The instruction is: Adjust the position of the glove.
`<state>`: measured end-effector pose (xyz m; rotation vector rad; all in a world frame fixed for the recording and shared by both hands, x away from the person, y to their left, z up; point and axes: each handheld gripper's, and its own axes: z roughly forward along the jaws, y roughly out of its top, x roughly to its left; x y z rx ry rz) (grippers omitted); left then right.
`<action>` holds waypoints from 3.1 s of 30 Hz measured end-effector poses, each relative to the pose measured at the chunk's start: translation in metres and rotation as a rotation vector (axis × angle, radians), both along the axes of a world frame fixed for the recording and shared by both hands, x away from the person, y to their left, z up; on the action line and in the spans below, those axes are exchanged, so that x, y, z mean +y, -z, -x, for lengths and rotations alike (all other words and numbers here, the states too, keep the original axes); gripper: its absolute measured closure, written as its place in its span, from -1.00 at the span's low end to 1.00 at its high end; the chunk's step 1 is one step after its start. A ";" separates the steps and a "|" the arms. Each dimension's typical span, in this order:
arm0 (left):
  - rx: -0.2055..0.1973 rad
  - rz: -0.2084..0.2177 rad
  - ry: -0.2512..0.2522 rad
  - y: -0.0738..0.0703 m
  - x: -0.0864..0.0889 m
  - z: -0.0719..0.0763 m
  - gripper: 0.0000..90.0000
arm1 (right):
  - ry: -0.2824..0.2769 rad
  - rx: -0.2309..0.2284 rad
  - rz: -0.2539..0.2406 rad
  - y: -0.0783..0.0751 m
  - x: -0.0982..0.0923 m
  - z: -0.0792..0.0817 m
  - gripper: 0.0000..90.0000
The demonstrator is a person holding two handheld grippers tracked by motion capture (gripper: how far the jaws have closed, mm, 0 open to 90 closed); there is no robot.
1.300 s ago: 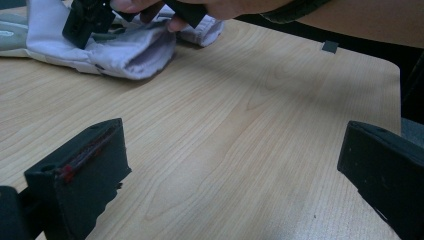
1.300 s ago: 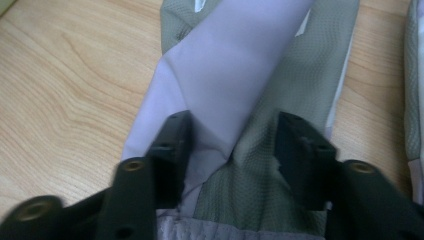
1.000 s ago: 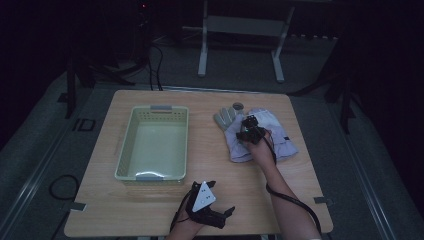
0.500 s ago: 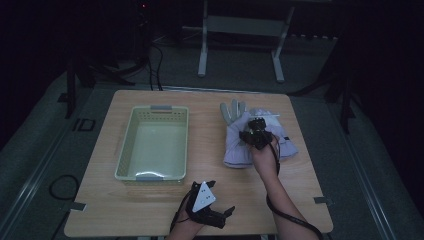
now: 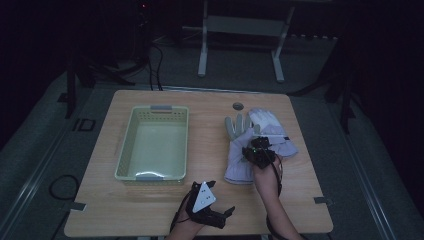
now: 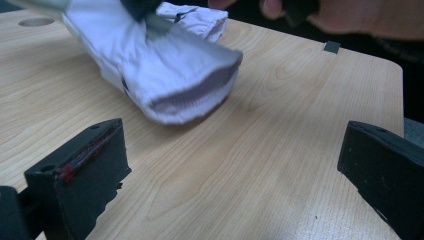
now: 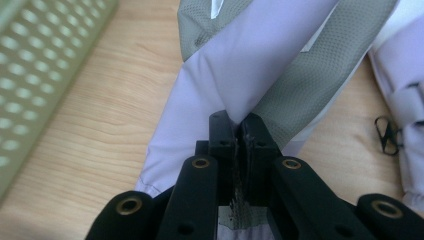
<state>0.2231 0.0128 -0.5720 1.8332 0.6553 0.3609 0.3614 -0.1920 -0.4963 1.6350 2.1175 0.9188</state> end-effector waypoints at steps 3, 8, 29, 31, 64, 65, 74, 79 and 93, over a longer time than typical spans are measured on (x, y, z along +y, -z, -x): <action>0.003 0.003 0.002 0.000 0.000 0.000 -1.00 | 0.000 0.022 0.037 0.014 0.002 -0.006 0.88; 0.001 0.001 0.004 0.000 0.000 0.000 -1.00 | -0.019 0.042 0.070 0.037 0.005 -0.012 0.55; 0.005 0.006 0.004 0.000 0.000 -0.001 -1.00 | -0.240 -0.181 0.102 -0.035 -0.078 -0.023 0.21; 0.004 0.005 0.003 0.000 0.000 -0.001 -1.00 | -0.228 -0.176 0.086 -0.038 -0.093 -0.031 0.21; 0.000 0.014 -0.009 0.000 0.001 0.000 -1.00 | -0.182 0.008 0.094 0.037 -0.132 -0.135 0.37; -0.001 0.013 -0.008 0.000 0.001 0.000 -1.00 | -0.172 0.017 0.085 0.037 -0.132 -0.134 0.40; -0.001 0.013 -0.005 0.000 0.001 0.000 -1.00 | -0.038 0.036 0.011 0.020 -0.134 -0.117 0.77; -0.015 0.005 -0.014 0.000 0.000 0.002 -1.00 | 0.004 -0.019 -0.023 -0.015 -0.147 -0.091 0.77; 0.004 0.009 -0.012 0.000 -0.001 0.000 -1.00 | 0.078 -0.025 -0.023 -0.059 -0.168 -0.005 0.77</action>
